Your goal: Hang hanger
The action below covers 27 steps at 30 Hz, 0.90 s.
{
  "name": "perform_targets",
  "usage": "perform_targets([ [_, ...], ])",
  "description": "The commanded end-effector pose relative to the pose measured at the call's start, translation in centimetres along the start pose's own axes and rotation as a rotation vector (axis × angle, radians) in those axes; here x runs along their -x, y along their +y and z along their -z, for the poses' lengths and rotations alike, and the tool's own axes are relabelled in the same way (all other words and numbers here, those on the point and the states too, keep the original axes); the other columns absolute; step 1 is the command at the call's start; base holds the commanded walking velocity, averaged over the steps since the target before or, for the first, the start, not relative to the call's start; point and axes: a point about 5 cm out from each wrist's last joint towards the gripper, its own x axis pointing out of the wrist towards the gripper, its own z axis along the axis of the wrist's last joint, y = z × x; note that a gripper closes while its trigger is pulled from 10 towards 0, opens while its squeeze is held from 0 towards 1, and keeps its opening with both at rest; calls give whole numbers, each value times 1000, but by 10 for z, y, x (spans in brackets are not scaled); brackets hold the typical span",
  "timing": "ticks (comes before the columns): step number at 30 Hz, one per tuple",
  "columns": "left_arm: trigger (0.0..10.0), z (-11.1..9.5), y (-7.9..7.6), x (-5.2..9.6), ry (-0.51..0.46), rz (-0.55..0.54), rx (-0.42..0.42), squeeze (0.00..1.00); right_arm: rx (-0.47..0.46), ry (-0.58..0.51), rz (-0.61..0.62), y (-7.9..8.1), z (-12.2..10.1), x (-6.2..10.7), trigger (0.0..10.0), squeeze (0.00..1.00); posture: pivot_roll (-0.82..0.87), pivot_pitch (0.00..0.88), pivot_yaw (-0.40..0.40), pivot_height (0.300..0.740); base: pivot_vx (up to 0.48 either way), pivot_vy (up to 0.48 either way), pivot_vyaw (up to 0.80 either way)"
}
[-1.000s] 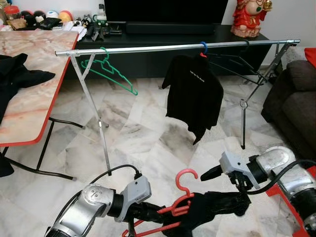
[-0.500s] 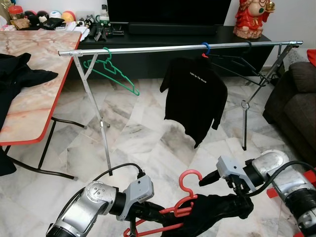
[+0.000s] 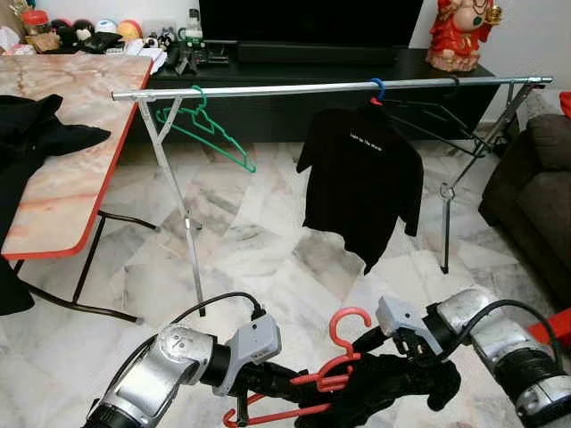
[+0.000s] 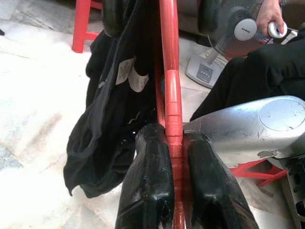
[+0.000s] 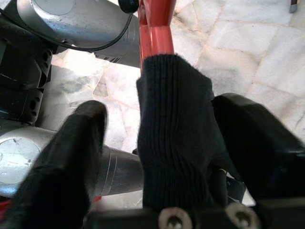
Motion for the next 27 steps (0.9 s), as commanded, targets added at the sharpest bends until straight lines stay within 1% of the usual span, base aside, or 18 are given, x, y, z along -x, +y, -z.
perform_targets([
  [1,10000,-14,1,-3,-36,14,-47,0,-5,11,-21,2,3,-2,0,0,-28,122,-79,740,0,0,0],
  [7,10000,-15,2,-3,-38,14,-46,0,-14,7,-18,0,3,-3,0,0,-29,128,-80,740,0,0,0],
  [12,10000,-17,3,-4,-41,9,-50,0,-3,57,-19,0,7,-7,0,0,-28,132,-82,740,0,0,0],
  [18,10000,-18,4,-4,-42,5,-51,0,4,80,-18,0,9,-9,0,0,-25,135,-81,740,0,0,0],
  [27,10000,-19,5,-3,-40,5,-56,0,5,78,-20,0,10,-9,0,0,-27,137,-79,740,0,0,0],
])
